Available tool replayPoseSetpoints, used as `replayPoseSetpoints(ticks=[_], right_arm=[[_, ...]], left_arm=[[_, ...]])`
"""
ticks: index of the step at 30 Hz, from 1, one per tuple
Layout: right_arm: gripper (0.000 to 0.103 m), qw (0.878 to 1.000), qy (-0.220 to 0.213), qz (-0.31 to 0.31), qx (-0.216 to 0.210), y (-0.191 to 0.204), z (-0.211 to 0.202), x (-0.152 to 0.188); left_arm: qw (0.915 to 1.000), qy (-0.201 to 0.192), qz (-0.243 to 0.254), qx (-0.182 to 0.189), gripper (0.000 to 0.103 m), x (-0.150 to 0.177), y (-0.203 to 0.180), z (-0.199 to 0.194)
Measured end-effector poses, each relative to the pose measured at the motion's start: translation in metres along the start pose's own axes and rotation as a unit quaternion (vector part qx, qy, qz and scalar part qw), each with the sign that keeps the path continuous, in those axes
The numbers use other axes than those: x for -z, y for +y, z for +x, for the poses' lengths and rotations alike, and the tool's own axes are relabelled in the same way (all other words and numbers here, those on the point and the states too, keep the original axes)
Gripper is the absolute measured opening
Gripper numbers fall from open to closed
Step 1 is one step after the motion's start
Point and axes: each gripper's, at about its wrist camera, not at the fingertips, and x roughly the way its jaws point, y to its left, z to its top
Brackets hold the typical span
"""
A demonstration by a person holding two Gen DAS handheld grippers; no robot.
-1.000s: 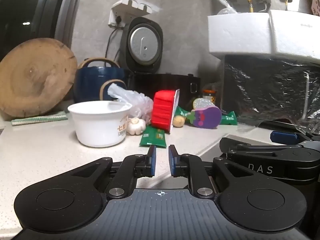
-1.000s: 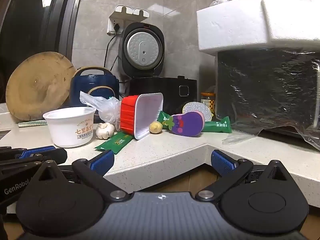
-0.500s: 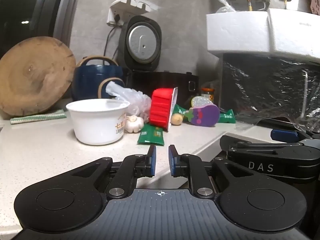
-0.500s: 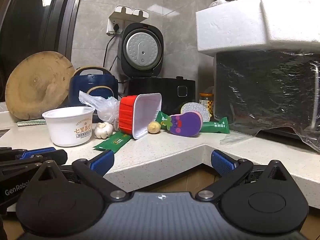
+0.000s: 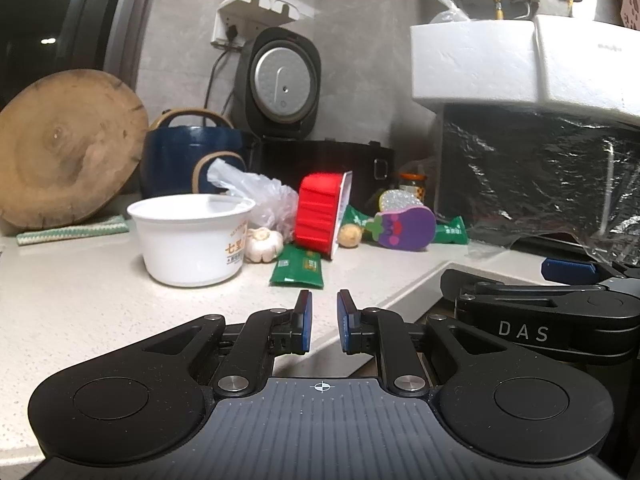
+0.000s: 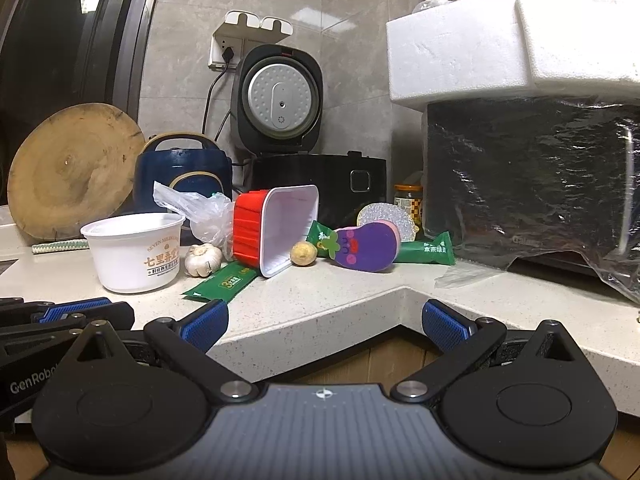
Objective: Collect trash
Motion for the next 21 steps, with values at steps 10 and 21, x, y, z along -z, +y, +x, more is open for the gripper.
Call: replayPoseSetpoints(ticks=[10,21], right_arm=[[0.103,1.0,0.006,-0.002,-0.001,0.0001,0.0013,0.0018],[0.103,1.0,0.007,-0.004,0.002,0.0007,0.0005,0.0012]], left_arm=[[1.0,0.003,-0.001,0.003,0.018,-0.0002,-0.0011,0.0004],[1.0,0.001,-0.008,0.004,0.018,-0.0025,0.0012,-0.001]])
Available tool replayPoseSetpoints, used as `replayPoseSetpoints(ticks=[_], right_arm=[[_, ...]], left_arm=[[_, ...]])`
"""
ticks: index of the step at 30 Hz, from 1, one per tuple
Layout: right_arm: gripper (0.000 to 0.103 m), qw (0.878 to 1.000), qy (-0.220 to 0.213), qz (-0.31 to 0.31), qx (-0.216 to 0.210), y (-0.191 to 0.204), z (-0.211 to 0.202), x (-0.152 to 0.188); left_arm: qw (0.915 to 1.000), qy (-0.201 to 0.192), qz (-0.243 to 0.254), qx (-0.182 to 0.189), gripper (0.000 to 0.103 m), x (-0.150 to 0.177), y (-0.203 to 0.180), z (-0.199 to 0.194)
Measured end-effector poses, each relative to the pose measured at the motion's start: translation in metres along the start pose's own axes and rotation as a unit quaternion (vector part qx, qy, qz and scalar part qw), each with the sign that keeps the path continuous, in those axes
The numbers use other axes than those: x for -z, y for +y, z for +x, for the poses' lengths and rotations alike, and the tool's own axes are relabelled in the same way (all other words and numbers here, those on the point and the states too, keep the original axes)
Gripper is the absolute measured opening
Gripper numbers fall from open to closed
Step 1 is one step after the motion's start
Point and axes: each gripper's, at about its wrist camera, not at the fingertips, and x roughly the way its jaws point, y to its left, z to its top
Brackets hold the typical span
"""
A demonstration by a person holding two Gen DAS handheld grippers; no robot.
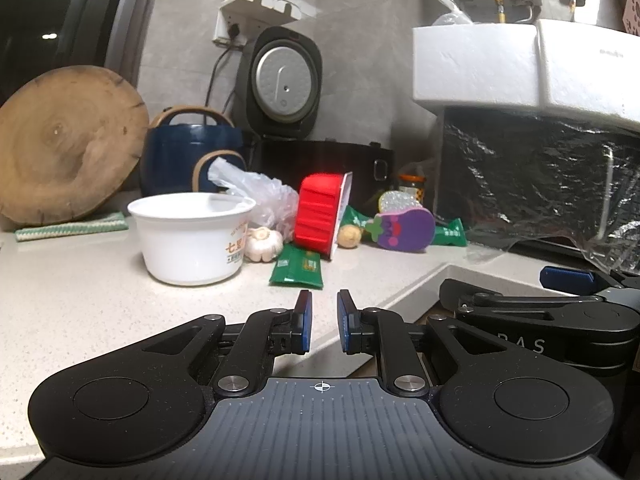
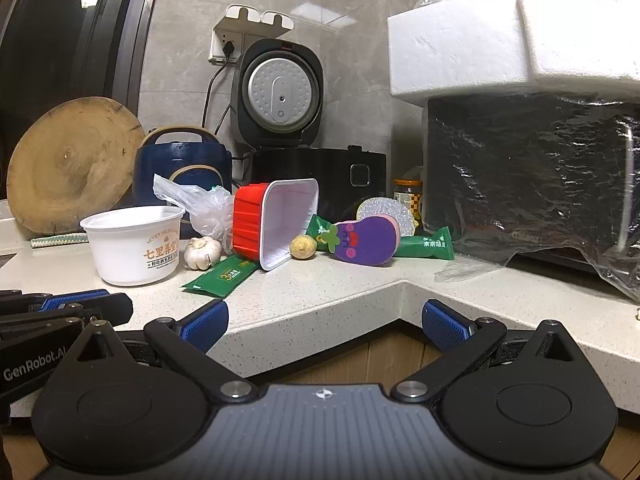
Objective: Collect trash
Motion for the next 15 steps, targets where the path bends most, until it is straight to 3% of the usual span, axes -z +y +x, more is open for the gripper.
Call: replayPoseSetpoints(ticks=[15], right_arm=[[0.103,1.0,-0.004,0.004,0.003,-0.0035,-0.0051,-0.0017]], left_arm=[[1.0,-0.002,0.0,0.007,0.017,-0.0014,-0.0016,-0.0005]])
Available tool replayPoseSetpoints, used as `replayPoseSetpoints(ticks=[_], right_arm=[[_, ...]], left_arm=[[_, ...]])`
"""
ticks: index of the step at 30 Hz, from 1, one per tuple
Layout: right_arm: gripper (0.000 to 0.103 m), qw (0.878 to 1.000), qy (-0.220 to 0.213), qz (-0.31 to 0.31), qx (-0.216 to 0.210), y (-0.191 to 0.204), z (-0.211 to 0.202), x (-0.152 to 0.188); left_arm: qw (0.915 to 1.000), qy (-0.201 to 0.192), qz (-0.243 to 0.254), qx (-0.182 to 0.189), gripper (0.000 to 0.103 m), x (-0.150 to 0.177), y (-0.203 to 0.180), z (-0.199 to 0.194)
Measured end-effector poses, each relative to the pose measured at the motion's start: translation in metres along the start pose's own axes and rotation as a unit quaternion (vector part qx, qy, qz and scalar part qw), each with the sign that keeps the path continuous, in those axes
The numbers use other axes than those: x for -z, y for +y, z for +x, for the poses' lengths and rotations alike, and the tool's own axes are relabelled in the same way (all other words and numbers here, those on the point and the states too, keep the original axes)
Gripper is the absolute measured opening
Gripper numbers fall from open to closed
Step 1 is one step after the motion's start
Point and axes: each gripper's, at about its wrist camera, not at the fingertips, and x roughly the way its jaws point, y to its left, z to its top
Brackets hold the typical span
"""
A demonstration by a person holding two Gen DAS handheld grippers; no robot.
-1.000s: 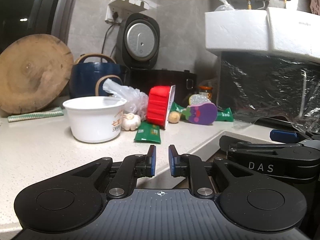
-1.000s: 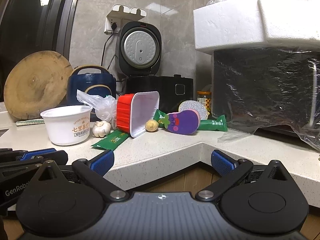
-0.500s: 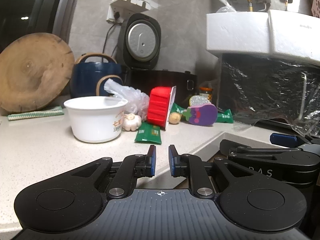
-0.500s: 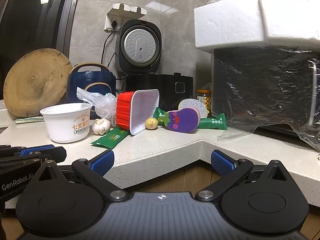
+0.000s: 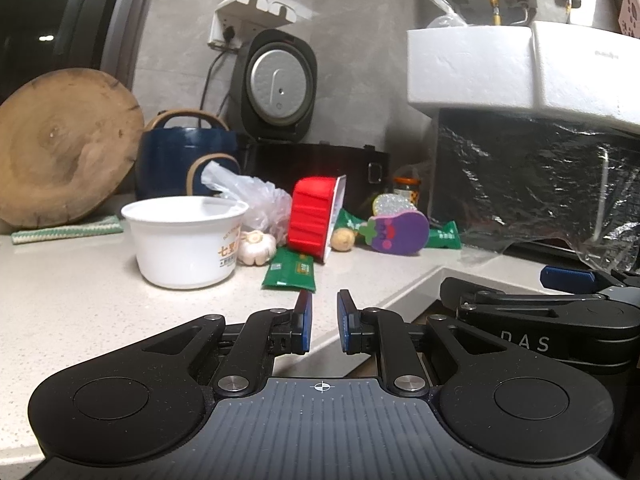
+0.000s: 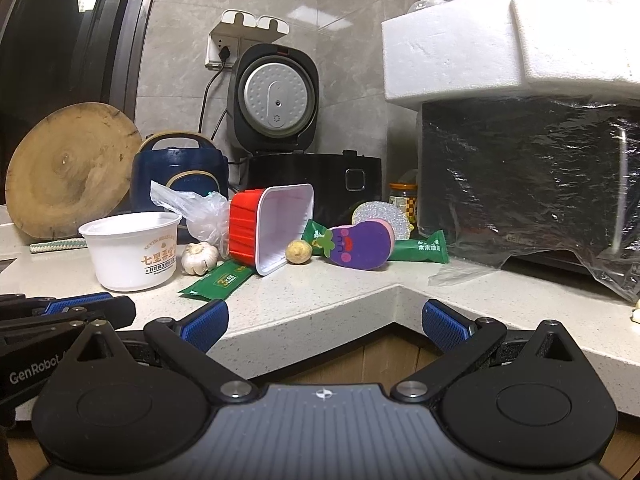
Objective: Collect trash
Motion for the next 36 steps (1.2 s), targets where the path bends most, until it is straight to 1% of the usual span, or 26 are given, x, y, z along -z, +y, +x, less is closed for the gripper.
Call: replayPoseSetpoints(ticks=[9,15,20,23,24,25,26,27,29,30,33,34,36], right_arm=[[0.103,1.0,-0.001,0.004,0.005,-0.003,0.0,0.001],[0.103,1.0,0.0,0.008,0.007,-0.007,0.004,0.003],[0.103,1.0,-0.011,0.012,0.02,-0.016,0.009,0.006],[0.103,0.998,-0.04,0.052,0.021,-0.037,0.011,0.0],[0.103,0.995,-0.054,0.079,0.011,-0.048,0.011,-0.001],[0.103,0.993,-0.057,0.106,-0.004,-0.059,0.013,-0.003],[0.103,0.99,-0.05,0.13,-0.019,-0.071,0.016,-0.005],[0.103,0.989,-0.03,0.144,-0.035,-0.081,0.023,-0.01],[0.103,0.989,0.01,0.137,-0.061,-0.097,0.037,-0.019],[0.103,0.99,0.022,0.13,-0.054,-0.103,0.044,-0.024],[0.103,0.993,0.037,0.109,-0.009,-0.114,0.066,-0.035],[0.103,0.993,0.047,0.104,-0.004,-0.116,0.074,-0.037],[0.103,0.992,0.07,0.106,-0.006,-0.118,0.093,-0.042]], left_arm=[[1.0,0.001,0.0,-0.001,0.018,-0.001,-0.001,0.001],[0.9999,0.01,-0.006,-0.002,0.018,-0.002,-0.003,0.009],[0.9999,0.012,0.004,0.002,0.018,-0.009,-0.002,0.016],[1.0,0.005,0.0,0.001,0.017,-0.023,0.007,0.016],[1.0,0.005,0.001,0.001,0.017,-0.028,0.011,0.018],[1.0,0.007,0.002,0.004,0.017,-0.035,0.015,0.02],[0.9999,0.01,0.001,0.009,0.017,-0.041,0.02,0.024],[0.9998,0.015,-0.001,0.012,0.017,-0.046,0.025,0.028],[0.9991,0.036,-0.016,0.013,0.017,-0.058,0.037,0.042],[0.9985,0.046,-0.03,0.009,0.017,-0.062,0.044,0.047],[0.9929,0.075,-0.091,-0.017,0.017,-0.073,0.073,0.061],[0.9899,0.081,-0.112,-0.031,0.017,-0.076,0.085,0.064],[0.9851,0.075,-0.141,-0.065,0.018,-0.081,0.107,0.064]])
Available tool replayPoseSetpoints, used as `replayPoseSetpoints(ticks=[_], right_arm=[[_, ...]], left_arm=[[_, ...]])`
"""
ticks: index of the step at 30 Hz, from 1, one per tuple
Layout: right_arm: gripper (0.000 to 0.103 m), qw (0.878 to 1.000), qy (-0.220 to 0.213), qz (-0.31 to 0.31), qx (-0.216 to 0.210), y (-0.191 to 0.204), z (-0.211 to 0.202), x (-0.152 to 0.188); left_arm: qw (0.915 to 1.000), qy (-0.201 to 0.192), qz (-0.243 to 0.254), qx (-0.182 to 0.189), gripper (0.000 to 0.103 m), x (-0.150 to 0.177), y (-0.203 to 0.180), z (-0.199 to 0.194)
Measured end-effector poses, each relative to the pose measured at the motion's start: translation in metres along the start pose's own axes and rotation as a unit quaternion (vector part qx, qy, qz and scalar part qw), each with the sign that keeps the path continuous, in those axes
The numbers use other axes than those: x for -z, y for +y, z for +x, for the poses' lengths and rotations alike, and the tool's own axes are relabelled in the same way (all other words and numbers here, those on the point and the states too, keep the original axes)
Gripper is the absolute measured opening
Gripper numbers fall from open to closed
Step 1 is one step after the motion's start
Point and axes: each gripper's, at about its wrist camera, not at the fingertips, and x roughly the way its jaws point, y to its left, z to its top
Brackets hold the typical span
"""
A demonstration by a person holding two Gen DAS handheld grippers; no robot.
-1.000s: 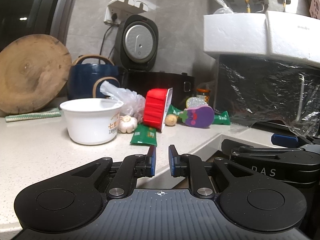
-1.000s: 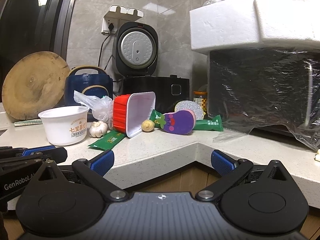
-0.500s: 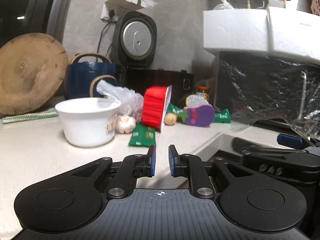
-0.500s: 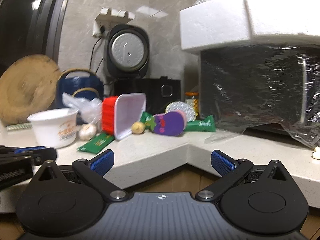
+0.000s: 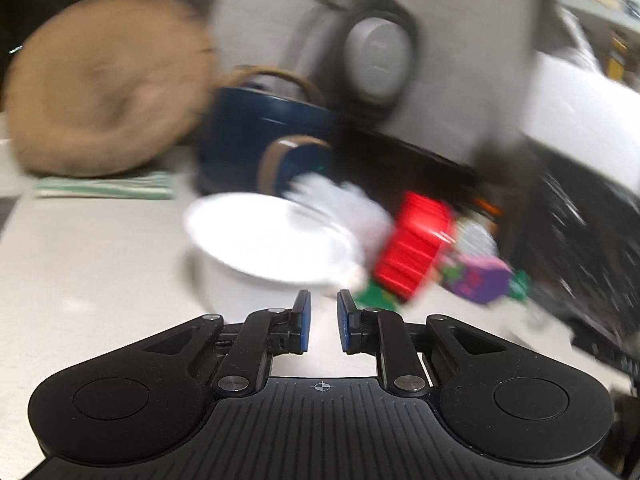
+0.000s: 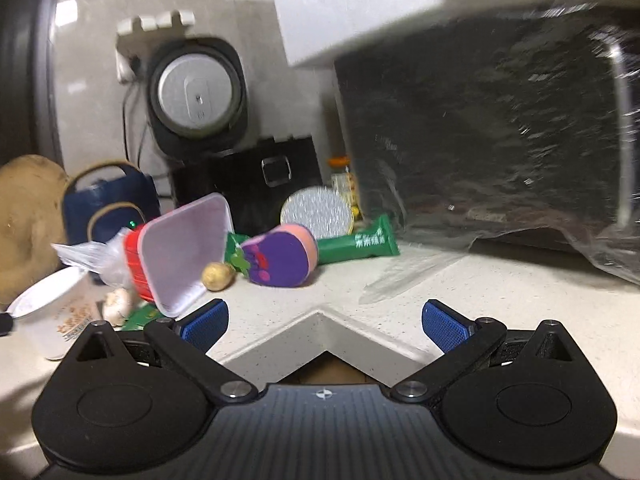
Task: Collect trash
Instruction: 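Move the left tool toward the white paper cup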
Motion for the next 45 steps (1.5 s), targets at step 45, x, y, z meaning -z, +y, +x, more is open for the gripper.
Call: replayPoseSetpoints(ticks=[45], right_arm=[[0.103,0.954,0.191,-0.178,-0.146,0.146,0.128,0.014]], left_arm=[[0.9953,0.047,-0.049,-0.069,0.018,-0.014,0.053,0.046]])
